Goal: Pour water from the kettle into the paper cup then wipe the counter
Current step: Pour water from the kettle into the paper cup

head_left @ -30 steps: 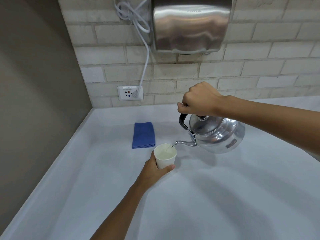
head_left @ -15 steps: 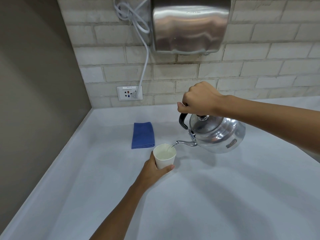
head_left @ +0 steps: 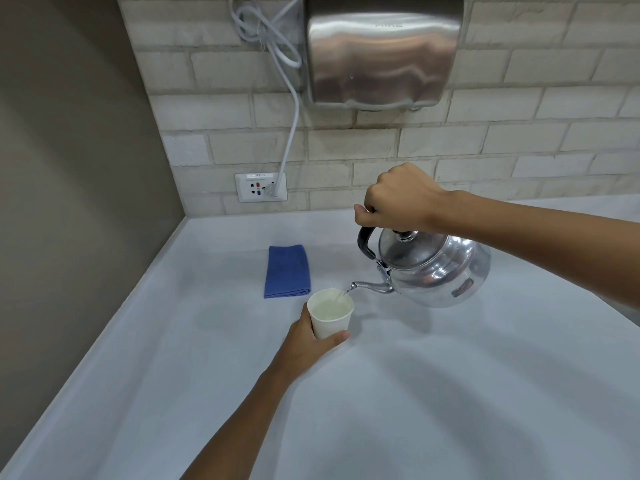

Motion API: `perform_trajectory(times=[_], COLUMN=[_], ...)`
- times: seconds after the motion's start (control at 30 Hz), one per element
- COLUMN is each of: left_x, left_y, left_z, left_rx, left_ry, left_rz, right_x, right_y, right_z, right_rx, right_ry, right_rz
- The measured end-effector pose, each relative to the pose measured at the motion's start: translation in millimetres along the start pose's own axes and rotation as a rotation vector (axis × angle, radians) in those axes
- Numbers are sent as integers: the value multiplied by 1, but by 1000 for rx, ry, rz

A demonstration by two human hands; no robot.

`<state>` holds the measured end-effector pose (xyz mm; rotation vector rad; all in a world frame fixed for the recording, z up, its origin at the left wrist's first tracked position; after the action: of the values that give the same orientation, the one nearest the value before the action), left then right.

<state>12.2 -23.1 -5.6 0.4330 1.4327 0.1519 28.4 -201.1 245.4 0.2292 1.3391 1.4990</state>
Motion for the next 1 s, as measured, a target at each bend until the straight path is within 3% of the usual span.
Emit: perform_trajectory(times=[0.6, 1.0], left_x=[1, 2], left_y=[-1, -1], left_z=[1, 2], left_rx=[-2, 5], left_ry=[3, 27], left_rz=[2, 16], right_x=[-2, -38], right_y=[-6, -58], right_z=[-4, -11], right_rx=[1, -62], right_ry=[-40, -450], right_rz=[53, 348])
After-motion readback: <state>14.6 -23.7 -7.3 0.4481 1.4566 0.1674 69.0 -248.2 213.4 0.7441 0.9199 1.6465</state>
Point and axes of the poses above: each hand's wrist, its own z-axis towards the middle knuckle, its own y-axis out of the back of the hand, x = y × z, the point moved 1 cm from there along z, towards the middle knuckle, and after that the axes turned 1 degree about -z, right-handed, at the moved point
